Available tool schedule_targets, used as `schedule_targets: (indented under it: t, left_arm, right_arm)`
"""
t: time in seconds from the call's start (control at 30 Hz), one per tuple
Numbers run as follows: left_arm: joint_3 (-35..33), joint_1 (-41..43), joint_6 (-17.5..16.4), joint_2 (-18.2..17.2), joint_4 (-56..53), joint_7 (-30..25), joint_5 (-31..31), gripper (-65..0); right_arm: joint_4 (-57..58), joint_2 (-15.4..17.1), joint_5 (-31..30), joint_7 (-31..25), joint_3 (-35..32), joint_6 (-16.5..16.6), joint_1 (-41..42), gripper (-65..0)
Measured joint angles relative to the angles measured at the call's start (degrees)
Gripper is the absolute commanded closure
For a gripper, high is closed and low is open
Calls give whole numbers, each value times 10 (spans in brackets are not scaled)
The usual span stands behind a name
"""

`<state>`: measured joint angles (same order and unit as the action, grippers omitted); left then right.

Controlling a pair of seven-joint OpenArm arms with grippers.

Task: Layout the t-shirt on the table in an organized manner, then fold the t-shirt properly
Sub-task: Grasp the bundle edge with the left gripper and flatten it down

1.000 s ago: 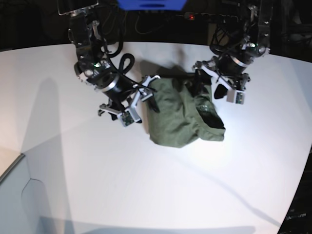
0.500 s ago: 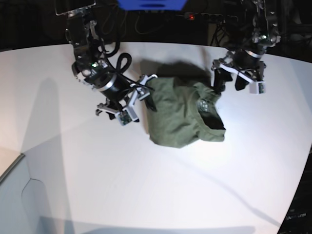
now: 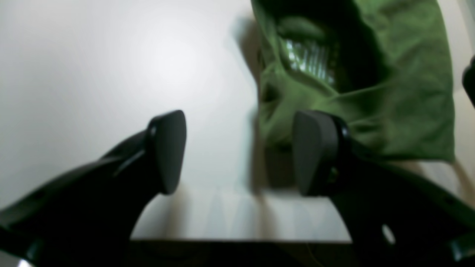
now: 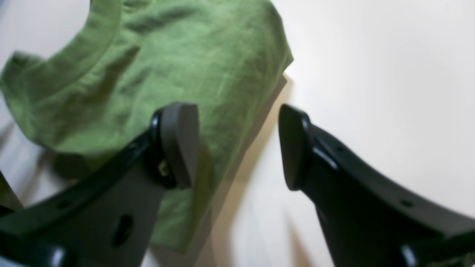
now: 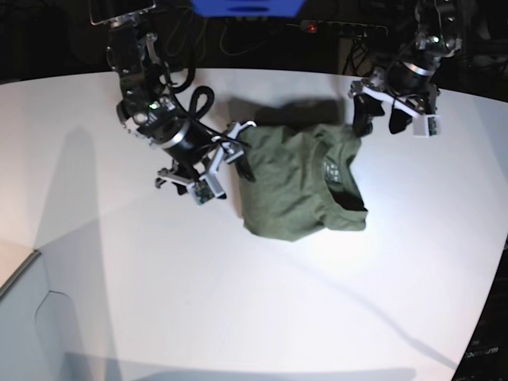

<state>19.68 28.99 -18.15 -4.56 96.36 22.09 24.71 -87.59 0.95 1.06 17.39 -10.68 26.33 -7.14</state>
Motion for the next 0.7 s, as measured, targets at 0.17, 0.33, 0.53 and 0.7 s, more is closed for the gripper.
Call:
schedule_targets:
  t: [0.17,0.33,0.53,0.7]
  left_arm:
    - [1,34,-1,0,44,-2,0,-434]
    - [1,41,-1,0,72,0,0,-434]
    - [1,37,-1,0,72,0,0,-434]
    - [1,28,-1,0,70,0,0,-434]
  right_arm:
    - [0,-9,0,1,-2,0,1,-342]
    - [-2,-34,0,1,-4,0,19,-310]
    - [-1,-56,0,18,-2,0,32,-334]
    - [22,-55,-1,62,-2,0,49,-368]
